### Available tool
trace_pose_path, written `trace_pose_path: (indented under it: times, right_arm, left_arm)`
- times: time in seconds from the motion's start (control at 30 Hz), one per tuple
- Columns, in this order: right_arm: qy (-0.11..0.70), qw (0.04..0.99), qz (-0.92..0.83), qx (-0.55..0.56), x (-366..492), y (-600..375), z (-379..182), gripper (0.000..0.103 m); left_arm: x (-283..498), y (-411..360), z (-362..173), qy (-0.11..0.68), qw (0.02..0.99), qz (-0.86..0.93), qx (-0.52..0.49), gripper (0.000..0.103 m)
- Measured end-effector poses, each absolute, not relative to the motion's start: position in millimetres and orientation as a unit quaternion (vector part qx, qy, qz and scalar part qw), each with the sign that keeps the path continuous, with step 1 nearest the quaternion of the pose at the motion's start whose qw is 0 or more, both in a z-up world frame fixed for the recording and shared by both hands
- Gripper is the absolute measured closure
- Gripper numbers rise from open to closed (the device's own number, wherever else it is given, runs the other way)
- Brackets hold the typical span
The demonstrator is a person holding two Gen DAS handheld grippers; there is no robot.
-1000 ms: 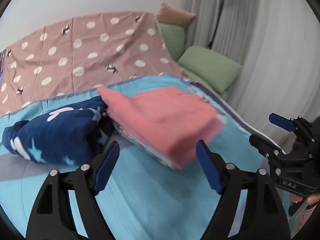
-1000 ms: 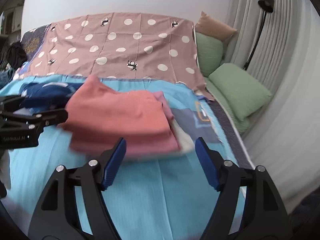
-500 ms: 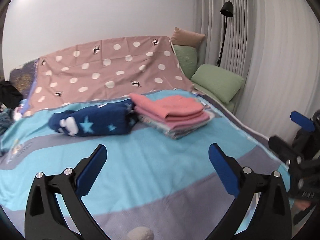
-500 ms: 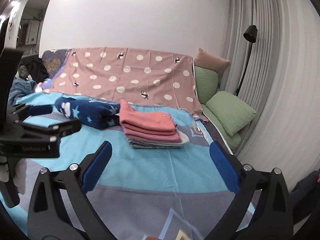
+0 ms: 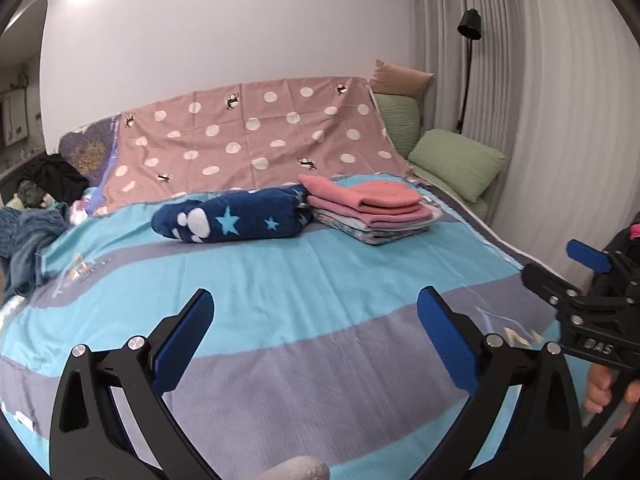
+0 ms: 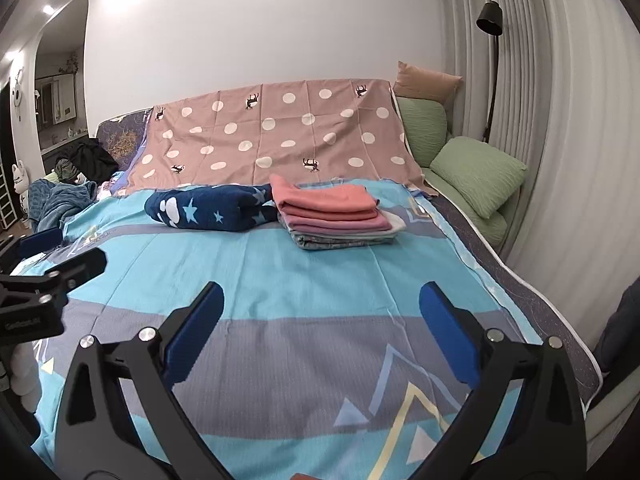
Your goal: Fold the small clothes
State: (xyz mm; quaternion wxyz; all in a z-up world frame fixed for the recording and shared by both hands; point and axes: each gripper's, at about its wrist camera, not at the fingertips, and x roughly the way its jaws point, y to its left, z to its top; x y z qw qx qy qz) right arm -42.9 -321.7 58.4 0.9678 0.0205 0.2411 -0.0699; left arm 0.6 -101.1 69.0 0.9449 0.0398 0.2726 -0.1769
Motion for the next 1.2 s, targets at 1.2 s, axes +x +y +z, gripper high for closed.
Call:
trace_pose_path:
  times: [1.2]
  right_arm:
    - [0.275, 0.957, -0.088, 0.031, -49, -319, 38, 0.003]
  left_arm:
    - [-19, -106, 47, 0.276, 0.941, -0.187, 0.064, 0.001]
